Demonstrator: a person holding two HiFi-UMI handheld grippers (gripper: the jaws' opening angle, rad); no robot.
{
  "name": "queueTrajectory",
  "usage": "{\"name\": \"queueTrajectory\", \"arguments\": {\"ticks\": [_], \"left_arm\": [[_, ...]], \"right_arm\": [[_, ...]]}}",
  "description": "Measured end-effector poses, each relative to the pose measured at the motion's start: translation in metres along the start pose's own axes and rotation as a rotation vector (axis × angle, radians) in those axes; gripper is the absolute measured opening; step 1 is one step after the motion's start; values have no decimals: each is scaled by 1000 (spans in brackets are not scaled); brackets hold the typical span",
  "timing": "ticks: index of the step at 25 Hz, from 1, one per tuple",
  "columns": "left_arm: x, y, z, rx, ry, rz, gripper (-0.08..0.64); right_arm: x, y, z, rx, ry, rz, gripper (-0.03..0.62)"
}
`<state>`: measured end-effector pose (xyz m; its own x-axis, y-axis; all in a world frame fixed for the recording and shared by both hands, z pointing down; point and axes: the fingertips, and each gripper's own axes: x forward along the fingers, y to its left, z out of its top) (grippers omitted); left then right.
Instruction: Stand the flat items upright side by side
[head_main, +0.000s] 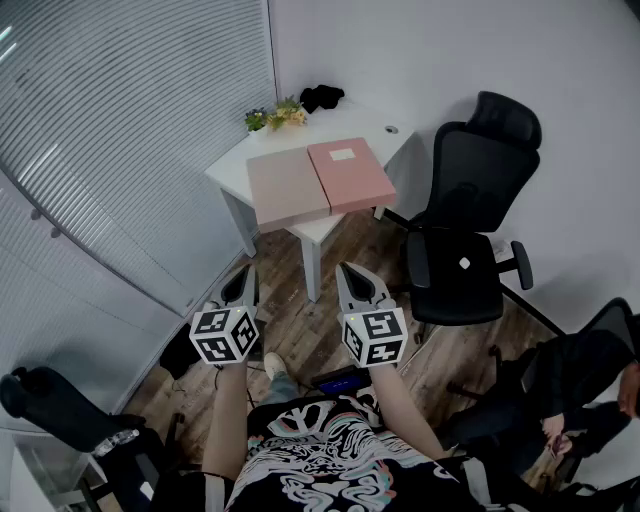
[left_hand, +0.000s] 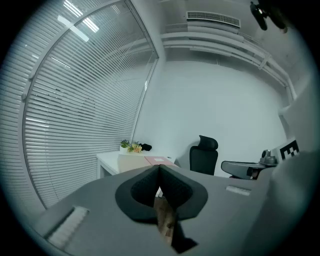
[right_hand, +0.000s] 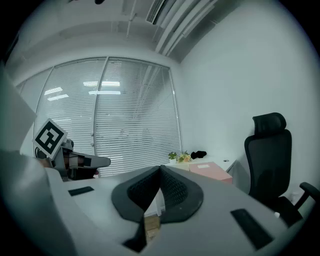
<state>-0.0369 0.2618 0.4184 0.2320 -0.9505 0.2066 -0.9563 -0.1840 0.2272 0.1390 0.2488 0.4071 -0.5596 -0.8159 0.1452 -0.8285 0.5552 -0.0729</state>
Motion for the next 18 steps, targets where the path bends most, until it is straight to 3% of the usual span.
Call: {"name": "queueTrajectory", "arguments": {"ticks": [13,14,16,18], "left_arm": [[-15,8,11,-33,-68,2,5],[-16,9,12,-39,-73,1,23],[-18,11,13,-47,-82,3,133],[-18,13,13,-41,-80,3,149]], "right_arm": [[-8,6,0,44,-13,10,2],[-7,8,0,42,-10,19,9],[-4,12,-2,30,4,41,117],[-1,15,-4,26,13,48,126]]}}
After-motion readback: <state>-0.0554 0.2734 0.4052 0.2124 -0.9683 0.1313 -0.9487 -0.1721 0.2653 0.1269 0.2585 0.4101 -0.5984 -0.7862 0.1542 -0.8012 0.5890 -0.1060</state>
